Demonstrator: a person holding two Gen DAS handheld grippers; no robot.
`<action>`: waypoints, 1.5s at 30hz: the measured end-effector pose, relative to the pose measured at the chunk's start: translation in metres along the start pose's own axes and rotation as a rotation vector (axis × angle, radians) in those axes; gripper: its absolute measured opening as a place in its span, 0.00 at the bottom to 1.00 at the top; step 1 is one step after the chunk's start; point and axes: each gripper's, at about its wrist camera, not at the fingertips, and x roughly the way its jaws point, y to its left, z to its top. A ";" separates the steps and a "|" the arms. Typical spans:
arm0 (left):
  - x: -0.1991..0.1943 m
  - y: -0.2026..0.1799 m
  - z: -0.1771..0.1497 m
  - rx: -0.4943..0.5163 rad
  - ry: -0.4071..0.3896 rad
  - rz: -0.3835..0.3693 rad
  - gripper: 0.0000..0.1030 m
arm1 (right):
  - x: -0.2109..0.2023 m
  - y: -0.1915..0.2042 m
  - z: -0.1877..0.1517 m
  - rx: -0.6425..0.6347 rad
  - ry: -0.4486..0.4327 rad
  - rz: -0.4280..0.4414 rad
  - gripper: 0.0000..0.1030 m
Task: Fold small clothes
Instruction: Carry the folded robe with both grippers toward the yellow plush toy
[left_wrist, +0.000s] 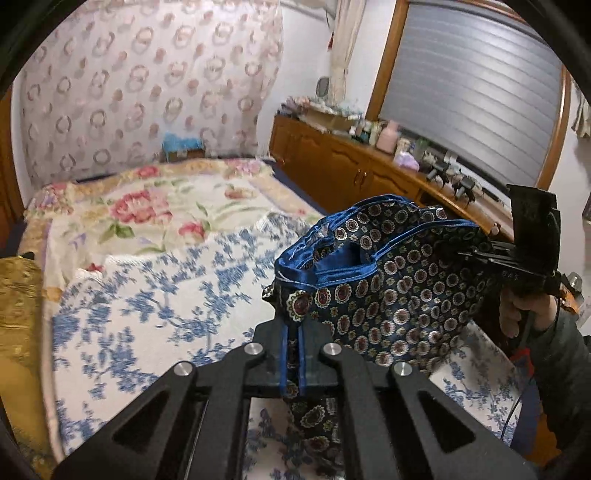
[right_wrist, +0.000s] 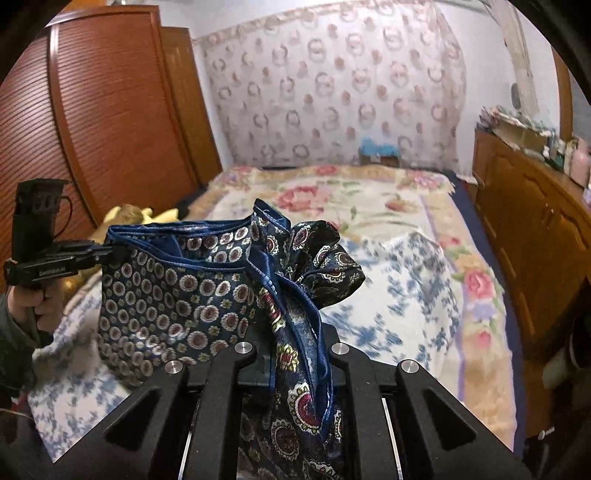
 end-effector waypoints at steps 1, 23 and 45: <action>-0.009 0.001 0.000 0.000 -0.014 0.008 0.01 | -0.002 0.005 0.003 -0.010 -0.009 0.001 0.08; -0.181 0.093 -0.045 -0.109 -0.235 0.301 0.01 | 0.057 0.175 0.102 -0.298 -0.078 0.216 0.08; -0.207 0.231 -0.173 -0.421 -0.164 0.557 0.01 | 0.266 0.410 0.185 -0.647 0.115 0.292 0.36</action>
